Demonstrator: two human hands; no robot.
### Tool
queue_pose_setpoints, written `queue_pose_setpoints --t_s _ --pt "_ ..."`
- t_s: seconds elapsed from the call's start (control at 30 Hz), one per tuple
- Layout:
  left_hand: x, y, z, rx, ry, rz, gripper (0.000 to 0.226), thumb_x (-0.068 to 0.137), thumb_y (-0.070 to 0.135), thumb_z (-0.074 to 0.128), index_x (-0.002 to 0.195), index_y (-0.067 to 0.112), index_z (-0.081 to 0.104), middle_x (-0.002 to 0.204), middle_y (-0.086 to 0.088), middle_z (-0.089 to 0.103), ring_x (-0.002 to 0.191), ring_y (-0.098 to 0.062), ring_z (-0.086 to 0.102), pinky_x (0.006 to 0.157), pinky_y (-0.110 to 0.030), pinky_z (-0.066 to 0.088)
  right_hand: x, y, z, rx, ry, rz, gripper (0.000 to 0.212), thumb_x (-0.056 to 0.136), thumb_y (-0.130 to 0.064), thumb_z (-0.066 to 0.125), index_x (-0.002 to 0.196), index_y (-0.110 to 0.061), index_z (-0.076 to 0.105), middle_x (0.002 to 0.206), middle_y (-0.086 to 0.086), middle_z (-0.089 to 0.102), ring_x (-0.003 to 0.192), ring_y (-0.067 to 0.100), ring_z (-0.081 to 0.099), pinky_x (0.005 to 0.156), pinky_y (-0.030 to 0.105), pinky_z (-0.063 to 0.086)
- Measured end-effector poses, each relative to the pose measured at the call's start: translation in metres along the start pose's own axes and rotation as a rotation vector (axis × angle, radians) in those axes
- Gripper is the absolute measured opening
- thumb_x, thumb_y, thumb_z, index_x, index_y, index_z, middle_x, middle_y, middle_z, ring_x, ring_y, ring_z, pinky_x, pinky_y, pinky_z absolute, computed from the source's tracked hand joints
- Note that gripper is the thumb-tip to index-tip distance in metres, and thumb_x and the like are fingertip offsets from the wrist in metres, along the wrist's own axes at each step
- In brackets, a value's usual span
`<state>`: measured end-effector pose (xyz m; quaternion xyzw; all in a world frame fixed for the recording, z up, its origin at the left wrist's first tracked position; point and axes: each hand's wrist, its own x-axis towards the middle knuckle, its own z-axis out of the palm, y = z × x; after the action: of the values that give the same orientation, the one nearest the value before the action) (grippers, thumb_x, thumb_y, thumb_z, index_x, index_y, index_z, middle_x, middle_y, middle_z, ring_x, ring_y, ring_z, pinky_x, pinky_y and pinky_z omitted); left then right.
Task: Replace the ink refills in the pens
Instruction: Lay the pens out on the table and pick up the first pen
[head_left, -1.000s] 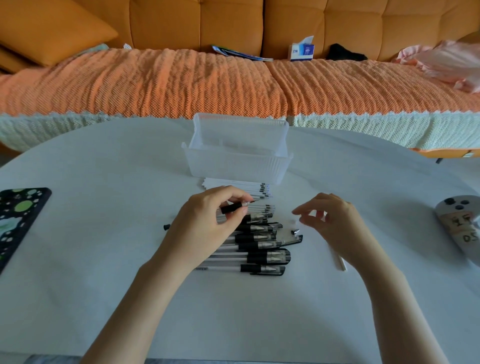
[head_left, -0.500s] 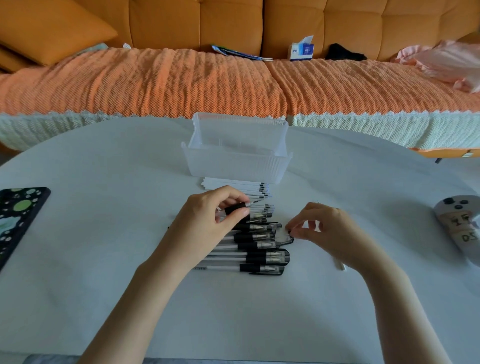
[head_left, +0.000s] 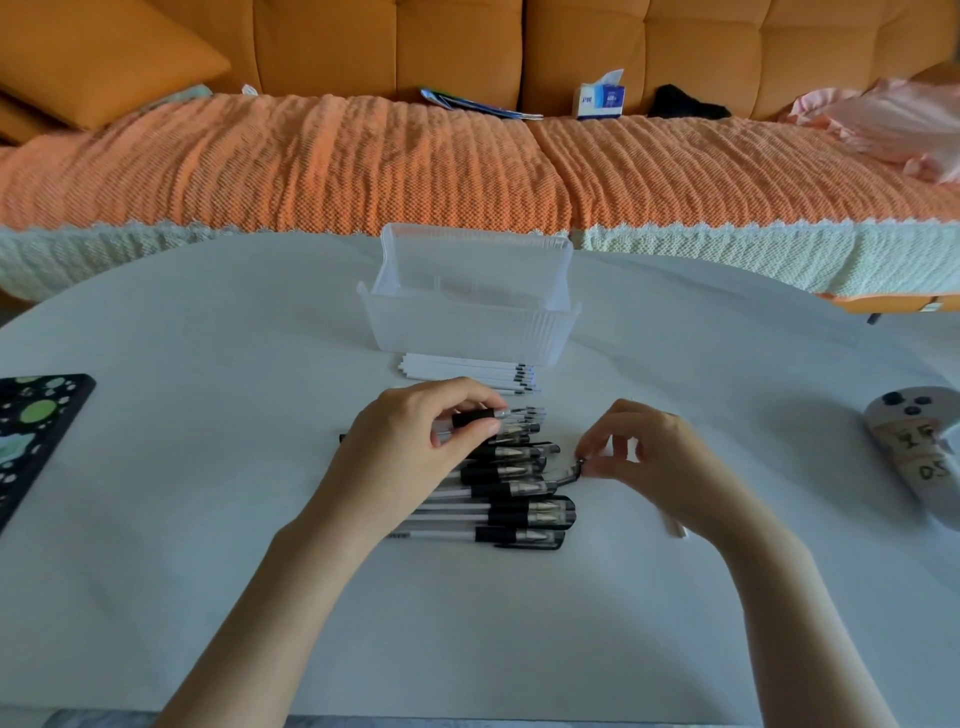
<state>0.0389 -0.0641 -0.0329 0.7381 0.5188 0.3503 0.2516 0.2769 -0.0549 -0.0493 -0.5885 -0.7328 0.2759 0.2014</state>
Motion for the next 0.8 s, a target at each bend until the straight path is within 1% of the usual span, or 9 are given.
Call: queue_pose_setpoints --t_s 0.07,0.13,0.23,0.3,0.4,0.5,0.6,0.67,0.8 --pt "0.000 0.000 0.000 0.011 0.007 0.004 0.010 0.083 0.031 0.068 0.092 0.036 0.069 0.088 0.023 0.068 0.089 0.006 0.061 0.080 -0.021 0.050 0.000 0.000 0.000 0.015 0.050 -0.003 0.018 0.077 -0.010 0.073 0.073 -0.026 0.067 0.079 -0.007 0.062 0.070 0.002 0.053 0.061 0.008 0.036" --pt "0.000 -0.001 0.000 0.013 0.017 -0.001 0.010 0.082 0.033 0.069 0.091 0.037 0.070 0.089 0.022 0.069 0.088 0.004 0.061 0.080 -0.022 0.050 0.000 -0.005 -0.004 0.094 0.108 -0.006 0.016 0.080 -0.009 0.070 0.077 -0.024 0.066 0.076 -0.009 0.065 0.068 0.001 0.057 0.061 0.010 0.039" --pt "0.001 -0.001 0.000 0.018 0.016 0.000 0.011 0.080 0.034 0.070 0.090 0.037 0.070 0.090 0.022 0.069 0.087 0.002 0.062 0.079 -0.021 0.049 -0.003 -0.019 -0.007 0.274 0.153 -0.058 0.014 0.081 -0.008 0.068 0.082 -0.021 0.065 0.073 -0.007 0.068 0.067 0.009 0.063 0.064 0.023 0.048" --pt "0.001 0.000 0.000 0.020 0.010 0.011 0.012 0.078 0.033 0.071 0.090 0.037 0.070 0.090 0.021 0.069 0.086 0.002 0.062 0.079 -0.018 0.048 -0.004 -0.028 -0.005 0.331 0.164 -0.090 0.016 0.080 -0.009 0.070 0.082 -0.024 0.067 0.074 -0.009 0.068 0.067 0.009 0.062 0.066 0.029 0.051" --pt "0.001 0.001 0.002 0.015 -0.003 0.014 0.014 0.077 0.031 0.073 0.090 0.035 0.071 0.089 0.022 0.069 0.086 0.005 0.061 0.077 -0.014 0.046 -0.004 -0.038 0.002 0.367 0.154 -0.116 0.018 0.079 -0.008 0.071 0.081 -0.026 0.068 0.076 -0.012 0.067 0.069 0.006 0.060 0.068 0.026 0.050" --pt "0.001 0.000 0.003 -0.007 -0.010 0.019 0.014 0.077 0.028 0.074 0.090 0.033 0.071 0.089 0.021 0.070 0.086 0.006 0.061 0.077 -0.015 0.046 -0.004 -0.045 0.006 0.385 0.151 -0.128 0.018 0.078 -0.008 0.072 0.081 -0.026 0.068 0.078 -0.012 0.068 0.069 0.006 0.060 0.069 0.019 0.048" --pt "0.001 0.000 0.003 -0.019 -0.016 0.027 0.015 0.076 0.026 0.074 0.090 0.031 0.072 0.089 0.019 0.070 0.086 0.005 0.062 0.077 -0.017 0.047 -0.003 -0.046 0.009 0.393 0.165 -0.138 0.018 0.078 -0.009 0.073 0.082 -0.025 0.068 0.078 -0.011 0.068 0.071 0.010 0.062 0.072 0.021 0.049" --pt "0.002 0.000 0.004 -0.024 -0.019 0.032 0.015 0.076 0.025 0.075 0.090 0.030 0.072 0.088 0.018 0.071 0.085 0.005 0.062 0.075 -0.014 0.046 -0.002 -0.046 0.011 0.399 0.165 -0.136 0.017 0.078 -0.010 0.073 0.083 -0.025 0.068 0.078 -0.011 0.068 0.072 0.011 0.063 0.074 0.023 0.050" --pt "0.001 0.000 0.005 -0.032 -0.042 0.042 0.017 0.074 0.023 0.077 0.091 0.026 0.072 0.087 0.017 0.071 0.084 0.008 0.062 0.074 -0.006 0.043 -0.002 -0.047 0.014 0.396 0.137 -0.121 0.016 0.079 -0.011 0.072 0.081 -0.027 0.068 0.074 -0.013 0.068 0.071 0.007 0.063 0.072 0.017 0.048"
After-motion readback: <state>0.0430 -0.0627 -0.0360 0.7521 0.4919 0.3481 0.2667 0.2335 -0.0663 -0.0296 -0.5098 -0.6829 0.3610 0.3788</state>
